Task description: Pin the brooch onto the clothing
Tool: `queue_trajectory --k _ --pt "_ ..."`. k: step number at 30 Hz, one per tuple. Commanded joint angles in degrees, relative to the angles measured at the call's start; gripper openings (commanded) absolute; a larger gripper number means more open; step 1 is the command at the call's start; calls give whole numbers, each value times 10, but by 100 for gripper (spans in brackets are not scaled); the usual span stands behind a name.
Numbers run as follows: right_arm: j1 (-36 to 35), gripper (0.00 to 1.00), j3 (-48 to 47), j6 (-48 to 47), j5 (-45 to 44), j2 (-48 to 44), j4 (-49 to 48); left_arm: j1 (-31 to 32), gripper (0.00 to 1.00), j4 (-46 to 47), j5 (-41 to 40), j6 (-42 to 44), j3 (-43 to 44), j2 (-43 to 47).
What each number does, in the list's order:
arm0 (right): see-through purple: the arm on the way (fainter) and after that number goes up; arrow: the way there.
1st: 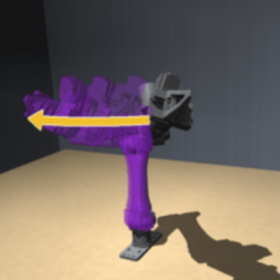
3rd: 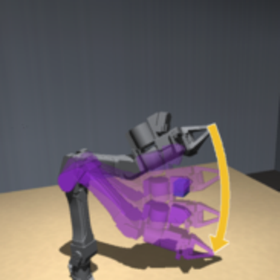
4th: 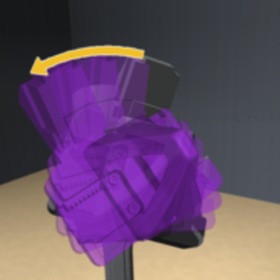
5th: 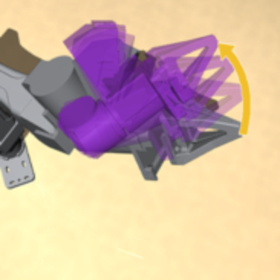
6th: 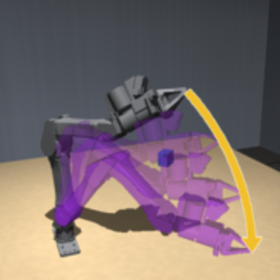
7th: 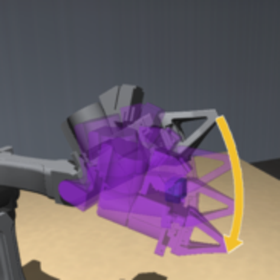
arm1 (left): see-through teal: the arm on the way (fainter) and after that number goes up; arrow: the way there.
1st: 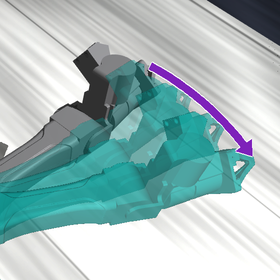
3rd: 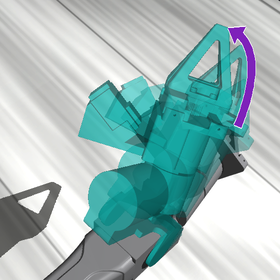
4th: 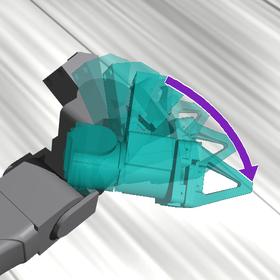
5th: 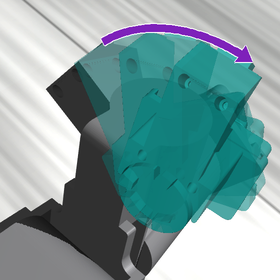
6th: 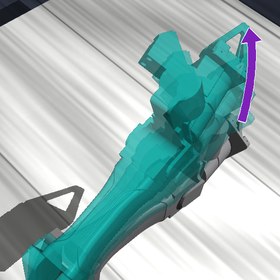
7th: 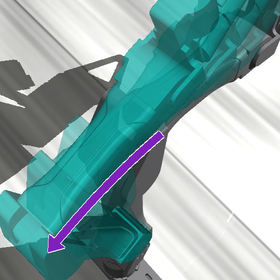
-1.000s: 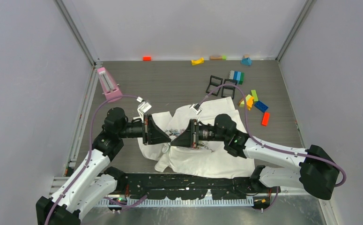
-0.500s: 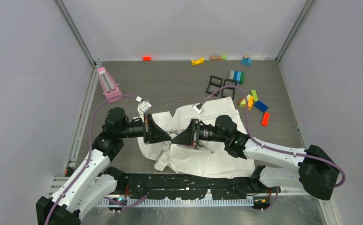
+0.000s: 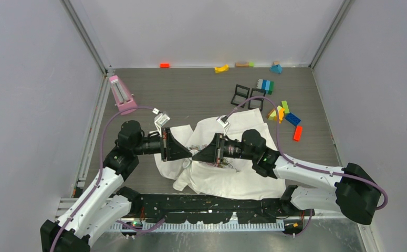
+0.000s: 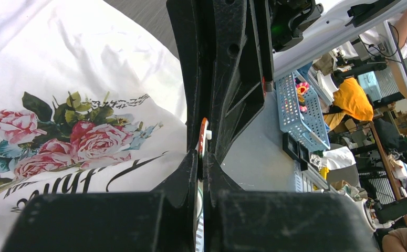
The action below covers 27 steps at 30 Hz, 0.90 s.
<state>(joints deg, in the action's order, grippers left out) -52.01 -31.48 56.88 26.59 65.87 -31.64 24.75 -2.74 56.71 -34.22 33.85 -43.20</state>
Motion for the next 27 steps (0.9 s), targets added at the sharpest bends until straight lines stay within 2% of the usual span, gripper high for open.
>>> queue_trajectory --k 1,19,27 --pt "21 1 6 -4 -95 4 30 13 0 13 76 -10 28 23" --pt "35 0 20 7 -113 -1 37 13 0 17 73 -13 26 26" --pt "37 0 22 -18 -102 -33 58 12 0 -106 -17 65 53 21"
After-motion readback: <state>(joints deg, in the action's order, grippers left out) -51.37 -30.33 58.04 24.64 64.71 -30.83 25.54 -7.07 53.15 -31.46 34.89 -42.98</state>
